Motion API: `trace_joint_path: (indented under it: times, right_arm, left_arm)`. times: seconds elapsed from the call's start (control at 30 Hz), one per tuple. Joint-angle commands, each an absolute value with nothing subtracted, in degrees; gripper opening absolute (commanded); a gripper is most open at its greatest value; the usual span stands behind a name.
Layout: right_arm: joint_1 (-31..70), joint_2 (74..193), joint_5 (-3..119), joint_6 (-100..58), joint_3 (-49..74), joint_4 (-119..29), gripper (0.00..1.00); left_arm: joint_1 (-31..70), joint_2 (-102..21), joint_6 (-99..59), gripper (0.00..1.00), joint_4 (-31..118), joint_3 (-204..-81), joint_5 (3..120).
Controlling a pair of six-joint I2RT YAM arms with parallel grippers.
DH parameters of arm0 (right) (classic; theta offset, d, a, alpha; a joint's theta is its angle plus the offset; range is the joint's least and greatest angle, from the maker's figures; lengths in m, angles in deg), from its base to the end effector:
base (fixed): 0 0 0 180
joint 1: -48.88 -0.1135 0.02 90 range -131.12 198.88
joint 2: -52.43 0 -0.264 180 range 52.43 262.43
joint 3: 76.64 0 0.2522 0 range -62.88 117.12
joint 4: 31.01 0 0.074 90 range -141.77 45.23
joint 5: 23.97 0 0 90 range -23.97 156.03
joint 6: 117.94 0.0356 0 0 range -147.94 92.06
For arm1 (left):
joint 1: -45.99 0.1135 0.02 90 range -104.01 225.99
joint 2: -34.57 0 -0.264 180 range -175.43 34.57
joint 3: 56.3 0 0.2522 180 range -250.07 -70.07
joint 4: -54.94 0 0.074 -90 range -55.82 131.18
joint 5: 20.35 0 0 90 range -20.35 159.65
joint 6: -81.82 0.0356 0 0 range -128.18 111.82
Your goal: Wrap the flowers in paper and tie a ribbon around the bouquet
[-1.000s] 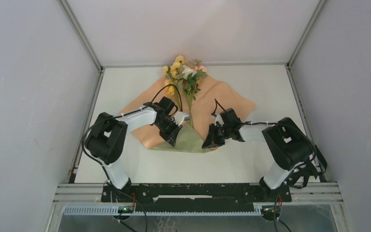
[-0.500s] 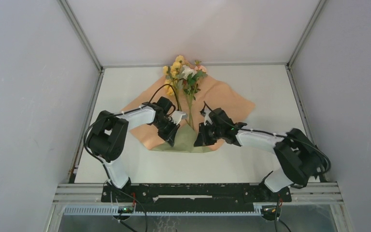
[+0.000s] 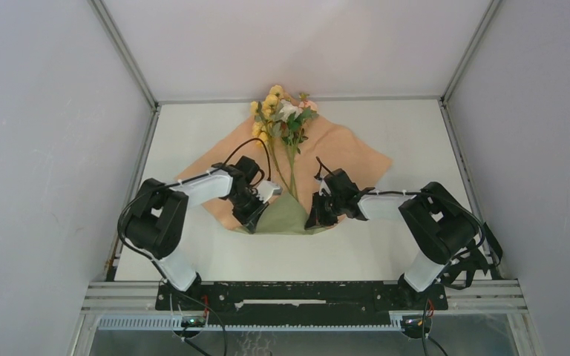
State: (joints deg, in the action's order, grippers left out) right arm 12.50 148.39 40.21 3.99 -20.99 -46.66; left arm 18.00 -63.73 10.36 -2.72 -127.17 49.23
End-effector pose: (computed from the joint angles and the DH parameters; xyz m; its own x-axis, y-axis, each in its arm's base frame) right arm 0.2316 0.1899 0.1250 -0.9524 -0.1103 -0.2842 -0.2669 0.7523 0.6024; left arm 0.2513 -0.1476 0.1516 -0.6859 0.7020 -0.1917 0.7217 0.6226 -0.3024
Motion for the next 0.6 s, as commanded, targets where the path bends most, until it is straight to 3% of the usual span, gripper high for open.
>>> trace_joint_path:
  times: [0.0,0.43,0.57]
  right_arm:
    - [12.40,148.09,43.18,3.60,-22.88,-47.74,0.10]
    - [11.16,147.63,43.01,3.51,-22.81,-48.40,0.10]
    - [10.89,146.95,42.98,3.85,-22.83,-48.20,0.11]
  left_arm:
    - [18.11,-61.65,15.74,0.19,-5.86,-122.45,55.32]
    - [24.35,-51.90,18.33,0.20,-11.15,-120.97,60.96]
    - [22.29,-46.95,20.15,0.23,-17.83,-126.68,50.74]
